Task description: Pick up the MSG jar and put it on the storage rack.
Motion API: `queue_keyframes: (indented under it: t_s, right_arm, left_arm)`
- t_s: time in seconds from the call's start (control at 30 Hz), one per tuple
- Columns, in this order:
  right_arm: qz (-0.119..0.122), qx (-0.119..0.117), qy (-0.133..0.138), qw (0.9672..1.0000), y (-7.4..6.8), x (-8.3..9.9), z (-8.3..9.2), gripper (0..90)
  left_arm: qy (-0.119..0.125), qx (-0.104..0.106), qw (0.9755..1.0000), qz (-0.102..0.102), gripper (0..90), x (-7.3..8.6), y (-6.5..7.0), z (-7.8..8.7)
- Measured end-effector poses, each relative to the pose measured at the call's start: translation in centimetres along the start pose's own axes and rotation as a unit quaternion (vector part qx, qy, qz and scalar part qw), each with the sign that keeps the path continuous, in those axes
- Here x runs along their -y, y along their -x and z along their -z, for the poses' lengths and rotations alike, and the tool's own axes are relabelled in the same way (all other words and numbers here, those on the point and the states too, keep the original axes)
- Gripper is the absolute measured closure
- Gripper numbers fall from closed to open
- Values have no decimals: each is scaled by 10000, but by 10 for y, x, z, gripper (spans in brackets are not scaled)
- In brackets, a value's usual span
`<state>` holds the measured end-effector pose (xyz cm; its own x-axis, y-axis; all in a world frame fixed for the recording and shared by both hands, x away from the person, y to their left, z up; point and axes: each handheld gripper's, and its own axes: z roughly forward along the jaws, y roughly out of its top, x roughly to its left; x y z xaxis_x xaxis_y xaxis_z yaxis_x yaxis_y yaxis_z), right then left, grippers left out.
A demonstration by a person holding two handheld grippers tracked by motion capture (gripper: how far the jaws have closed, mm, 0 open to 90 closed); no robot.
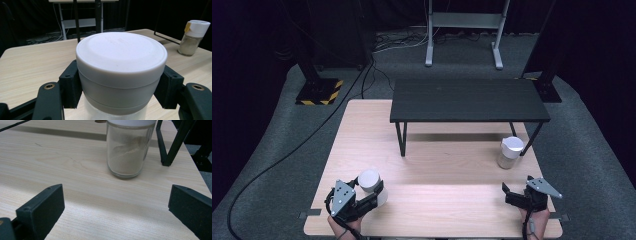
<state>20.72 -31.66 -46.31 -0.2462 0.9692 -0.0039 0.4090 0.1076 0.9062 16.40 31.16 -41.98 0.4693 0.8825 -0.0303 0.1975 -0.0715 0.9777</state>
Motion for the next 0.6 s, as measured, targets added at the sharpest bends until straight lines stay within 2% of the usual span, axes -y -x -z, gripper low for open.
queue_keyframes:
  t_s: [0.6]
  right_arm:
    - [17, -26, 6, 10000, 1, 0, 0, 0]
  left_arm:
    - [29, 224, 9997, -80, 340, -13, 0, -22]
